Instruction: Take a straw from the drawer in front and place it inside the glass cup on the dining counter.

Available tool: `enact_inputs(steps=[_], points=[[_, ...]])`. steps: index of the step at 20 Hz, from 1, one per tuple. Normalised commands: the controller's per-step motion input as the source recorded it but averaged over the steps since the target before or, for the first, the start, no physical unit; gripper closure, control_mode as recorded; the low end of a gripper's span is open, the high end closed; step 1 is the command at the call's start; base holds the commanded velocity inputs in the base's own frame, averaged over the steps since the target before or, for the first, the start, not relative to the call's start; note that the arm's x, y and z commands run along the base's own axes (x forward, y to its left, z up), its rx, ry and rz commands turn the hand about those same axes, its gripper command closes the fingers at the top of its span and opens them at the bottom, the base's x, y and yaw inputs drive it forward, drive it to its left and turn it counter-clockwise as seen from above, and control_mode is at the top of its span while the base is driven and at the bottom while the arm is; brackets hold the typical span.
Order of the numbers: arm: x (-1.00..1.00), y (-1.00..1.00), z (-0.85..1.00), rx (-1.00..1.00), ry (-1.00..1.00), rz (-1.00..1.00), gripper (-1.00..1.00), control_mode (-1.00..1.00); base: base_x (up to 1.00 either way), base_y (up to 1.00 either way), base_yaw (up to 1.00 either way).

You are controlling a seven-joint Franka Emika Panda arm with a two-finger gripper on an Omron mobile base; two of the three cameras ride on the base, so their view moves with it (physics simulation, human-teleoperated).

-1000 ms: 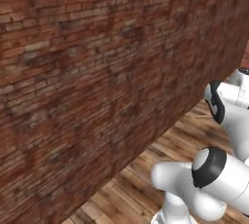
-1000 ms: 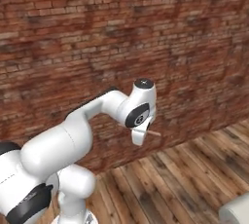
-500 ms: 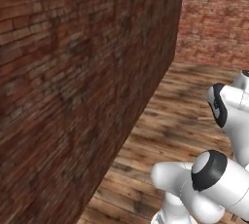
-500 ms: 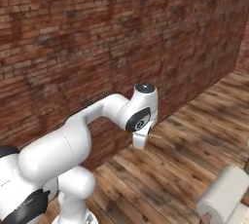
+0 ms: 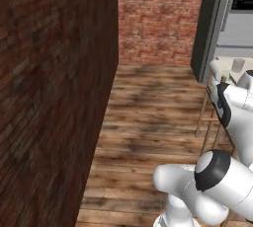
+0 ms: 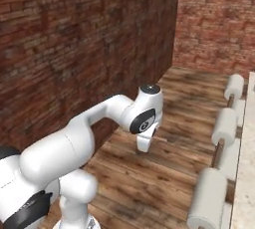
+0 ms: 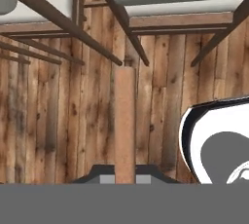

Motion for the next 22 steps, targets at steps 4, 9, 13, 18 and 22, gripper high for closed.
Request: enact_inputs(steps=[4, 9, 13, 18, 22], points=[[0.0, 0.0, 0.0, 0.0, 0.0, 0.0, 1.0, 1.0, 0.52, 0.29, -0.48], [0.0, 0.0, 0.0, 0.0, 0.0, 0.0, 1.0, 1.0, 0.77, 0.37, -0.47], [0.0, 0.0, 0.0, 0.0, 0.0, 0.0, 1.0, 1.0, 0.94, 0.47, -0.42], [0.0, 0.0, 0.0, 0.0, 0.0, 0.0, 1.0, 1.0, 0.97, 0.51, -0.4], [0.0, 0.0, 0.0, 0.0, 0.0, 0.0, 1.0, 1.0, 0.87, 0.36, -0.41]])
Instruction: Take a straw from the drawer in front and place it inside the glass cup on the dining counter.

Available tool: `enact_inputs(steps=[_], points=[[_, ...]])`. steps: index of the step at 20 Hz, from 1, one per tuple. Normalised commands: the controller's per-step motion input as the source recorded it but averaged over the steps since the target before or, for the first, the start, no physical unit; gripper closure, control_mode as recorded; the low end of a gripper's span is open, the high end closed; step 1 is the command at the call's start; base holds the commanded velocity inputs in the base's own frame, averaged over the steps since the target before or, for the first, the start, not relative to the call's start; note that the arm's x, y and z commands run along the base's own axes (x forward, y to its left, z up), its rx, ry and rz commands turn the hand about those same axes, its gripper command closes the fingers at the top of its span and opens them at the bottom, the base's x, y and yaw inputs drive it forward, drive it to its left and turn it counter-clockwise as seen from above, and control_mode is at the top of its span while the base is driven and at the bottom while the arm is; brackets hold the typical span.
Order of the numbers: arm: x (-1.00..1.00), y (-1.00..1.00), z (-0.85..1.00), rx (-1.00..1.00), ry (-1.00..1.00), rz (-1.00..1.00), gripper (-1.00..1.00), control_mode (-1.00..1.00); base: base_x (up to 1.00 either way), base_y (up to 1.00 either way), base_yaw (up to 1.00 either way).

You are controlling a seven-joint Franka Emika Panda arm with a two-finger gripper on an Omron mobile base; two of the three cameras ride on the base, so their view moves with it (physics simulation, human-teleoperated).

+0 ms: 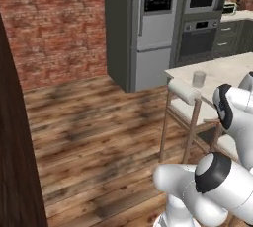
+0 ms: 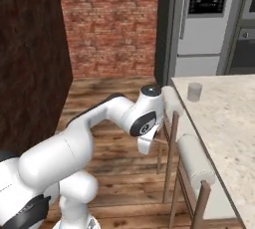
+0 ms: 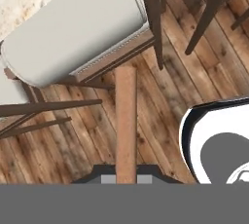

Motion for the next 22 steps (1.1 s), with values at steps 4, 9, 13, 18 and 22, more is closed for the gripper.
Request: enact_inputs(steps=[4, 9, 13, 18, 22], points=[[0.0, 0.0, 0.0, 0.0, 0.0, 0.0, 1.0, 1.0, 0.76, 0.3, -0.45], [0.0, 0.0, 0.0, 0.0, 0.0, 0.0, 1.0, 1.0, 0.61, 0.32, -0.48], [0.0, 0.0, 0.0, 0.0, 0.0, 0.0, 1.0, 1.0, 0.54, 0.37, -0.48], [0.0, 0.0, 0.0, 0.0, 0.0, 0.0, 1.0, 1.0, 0.61, 0.5, -0.48], [0.0, 0.0, 0.0, 0.0, 0.0, 0.0, 1.0, 1.0, 0.7, 0.44, -0.44]])
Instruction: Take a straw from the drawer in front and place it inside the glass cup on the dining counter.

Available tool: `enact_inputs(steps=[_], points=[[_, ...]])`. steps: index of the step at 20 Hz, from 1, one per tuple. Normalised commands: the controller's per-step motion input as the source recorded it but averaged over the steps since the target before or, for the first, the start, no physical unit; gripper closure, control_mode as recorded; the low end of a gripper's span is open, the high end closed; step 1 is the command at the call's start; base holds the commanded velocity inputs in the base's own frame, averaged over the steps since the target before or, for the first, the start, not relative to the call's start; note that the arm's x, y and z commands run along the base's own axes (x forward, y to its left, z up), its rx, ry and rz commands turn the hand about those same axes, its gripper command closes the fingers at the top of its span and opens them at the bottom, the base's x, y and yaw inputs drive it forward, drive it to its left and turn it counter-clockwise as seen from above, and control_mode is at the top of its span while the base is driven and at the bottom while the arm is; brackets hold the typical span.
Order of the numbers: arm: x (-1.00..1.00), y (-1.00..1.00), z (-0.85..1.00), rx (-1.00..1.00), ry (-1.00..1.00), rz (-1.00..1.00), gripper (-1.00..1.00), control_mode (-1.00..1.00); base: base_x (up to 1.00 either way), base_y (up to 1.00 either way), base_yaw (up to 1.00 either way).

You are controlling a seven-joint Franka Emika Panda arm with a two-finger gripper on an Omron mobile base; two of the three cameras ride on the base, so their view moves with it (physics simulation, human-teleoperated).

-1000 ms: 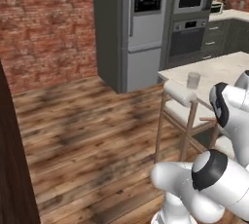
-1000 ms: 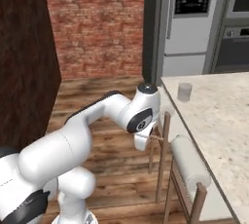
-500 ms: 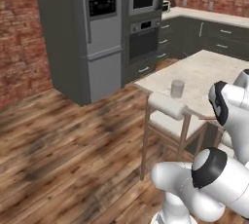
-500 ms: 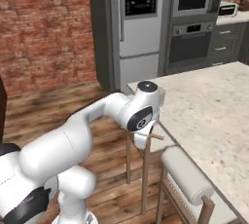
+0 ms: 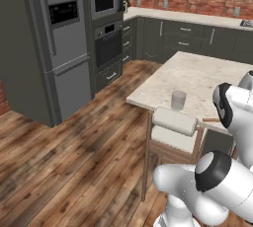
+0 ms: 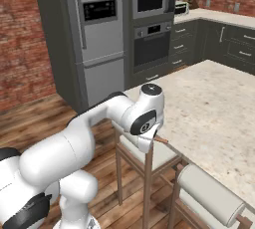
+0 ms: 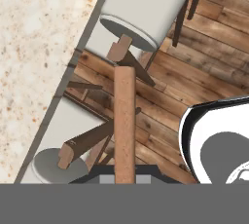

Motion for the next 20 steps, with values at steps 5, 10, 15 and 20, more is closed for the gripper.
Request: enact_inputs(steps=[5, 10, 15, 20], points=[[0.0, 0.0, 0.0, 0.0, 0.0, 0.0, 1.0, 1.0, 0.53, 0.34, -0.44], [0.0, 0.0, 0.0, 0.0, 0.0, 0.0, 1.0, 1.0, 0.59, 0.2, -0.43], [0.0, 0.0, 0.0, 0.0, 0.0, 0.0, 1.0, 1.0, 0.71, 0.43, -0.41], [0.0, 0.0, 0.0, 0.0, 0.0, 0.0, 1.0, 1.0, 0.63, 0.24, -0.38]])
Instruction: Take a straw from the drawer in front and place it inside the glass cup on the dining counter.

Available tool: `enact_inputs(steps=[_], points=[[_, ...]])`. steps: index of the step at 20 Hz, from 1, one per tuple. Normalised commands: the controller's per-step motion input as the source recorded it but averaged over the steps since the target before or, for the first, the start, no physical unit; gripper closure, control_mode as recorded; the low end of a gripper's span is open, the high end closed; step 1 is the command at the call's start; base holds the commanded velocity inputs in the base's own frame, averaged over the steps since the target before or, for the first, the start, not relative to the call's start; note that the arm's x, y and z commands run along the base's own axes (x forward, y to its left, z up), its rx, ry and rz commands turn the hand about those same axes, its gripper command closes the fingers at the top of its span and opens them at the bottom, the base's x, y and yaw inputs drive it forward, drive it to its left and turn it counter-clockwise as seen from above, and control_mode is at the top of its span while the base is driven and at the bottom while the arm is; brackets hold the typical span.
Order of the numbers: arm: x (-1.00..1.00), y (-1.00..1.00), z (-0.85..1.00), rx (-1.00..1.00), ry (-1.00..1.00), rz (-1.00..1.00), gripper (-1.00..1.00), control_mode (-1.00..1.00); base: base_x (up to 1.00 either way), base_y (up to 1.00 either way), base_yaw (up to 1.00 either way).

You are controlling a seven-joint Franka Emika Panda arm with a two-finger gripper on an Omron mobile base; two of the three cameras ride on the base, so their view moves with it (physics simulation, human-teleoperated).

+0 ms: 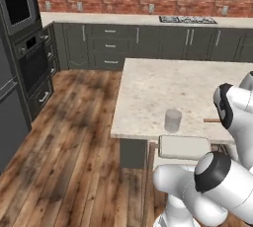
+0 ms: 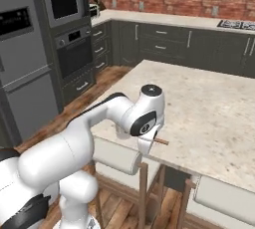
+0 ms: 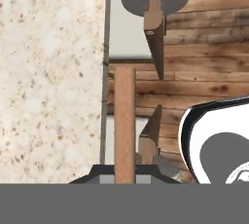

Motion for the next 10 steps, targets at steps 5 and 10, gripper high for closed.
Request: enact_inputs(steps=[5, 10], points=[[0.0, 0.0, 0.0, 0.0, 0.0, 0.0, 1.0, 1.0, 0.62, 0.2, -0.32], [0.0, 0.0, 0.0, 0.0, 0.0, 0.0, 1.0, 1.0, 0.25, 0.6, -0.2]])
